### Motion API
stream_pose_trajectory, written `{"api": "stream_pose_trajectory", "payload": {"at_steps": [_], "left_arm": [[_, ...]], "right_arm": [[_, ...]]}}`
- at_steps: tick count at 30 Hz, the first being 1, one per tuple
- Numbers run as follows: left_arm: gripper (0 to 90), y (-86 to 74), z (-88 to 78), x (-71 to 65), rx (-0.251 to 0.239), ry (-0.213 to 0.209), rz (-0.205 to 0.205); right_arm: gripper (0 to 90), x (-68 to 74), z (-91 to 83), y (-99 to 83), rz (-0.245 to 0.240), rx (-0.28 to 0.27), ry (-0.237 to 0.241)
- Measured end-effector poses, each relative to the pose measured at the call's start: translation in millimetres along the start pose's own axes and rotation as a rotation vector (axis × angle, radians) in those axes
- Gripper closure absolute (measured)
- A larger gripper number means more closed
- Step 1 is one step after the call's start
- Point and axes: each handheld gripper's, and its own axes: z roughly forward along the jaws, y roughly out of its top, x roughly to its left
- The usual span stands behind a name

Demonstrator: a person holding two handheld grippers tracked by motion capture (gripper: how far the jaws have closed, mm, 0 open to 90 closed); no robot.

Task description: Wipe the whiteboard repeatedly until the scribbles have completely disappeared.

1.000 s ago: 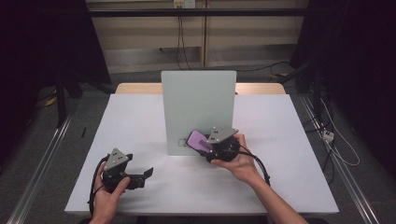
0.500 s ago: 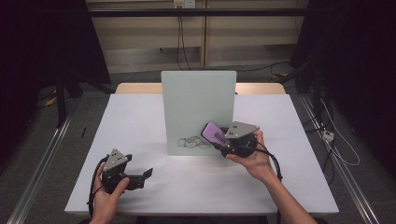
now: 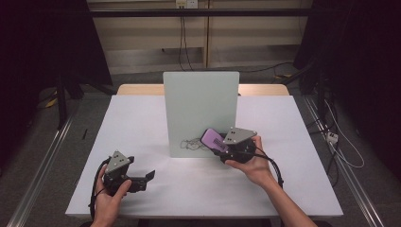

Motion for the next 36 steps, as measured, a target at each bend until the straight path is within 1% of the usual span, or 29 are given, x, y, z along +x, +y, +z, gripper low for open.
{"api": "stream_pose_trajectory", "payload": {"at_steps": [5, 7, 8, 9, 20, 21, 27, 31, 36], "left_arm": [[5.2, -0.5, -0.3, -0.5, -0.004, -0.001, -0.001], [5.2, -0.8, -0.5, -0.7, -0.007, -0.001, -0.005], [5.2, -0.9, -0.9, -0.1, -0.003, -0.001, 0.002], [5.2, -1.1, -1.1, -0.1, -0.004, -0.001, 0.0], [5.2, -1.2, -1.1, -0.1, -0.001, 0.001, 0.001], [5.3, -1.2, -1.2, -0.2, -0.002, 0.001, 0.001], [5.3, -1.4, -1.9, -0.6, 0.001, 0.004, 0.003], [5.2, -2.1, -2.1, -0.5, -0.005, 0.003, -0.007], [5.2, -1.9, -2.8, -0.3, -0.001, 0.004, 0.0]], "right_arm": [[41.7, 3.0, 3.9, 0.9, -0.001, -0.002, -0.001], [41.6, 3.9, 5.4, 1.3, -0.002, -0.001, 0.001], [41.7, 4.4, 6.2, 1.6, -0.002, -0.001, 0.003], [41.7, 5.0, 7.0, 1.9, 0.002, -0.002, 0.005], [41.7, 13.6, 18.7, 5.9, -0.012, 0.008, 0.024], [41.7, 14.8, 19.9, 6.4, -0.008, 0.008, 0.027], [41.7, 20.8, 27.6, 9.0, -0.017, 0.014, 0.042], [41.7, 24.1, 32.8, 10.7, -0.02, 0.016, 0.055], [41.7, 27.9, 38.3, 12.5, -0.027, 0.02, 0.071]]}}
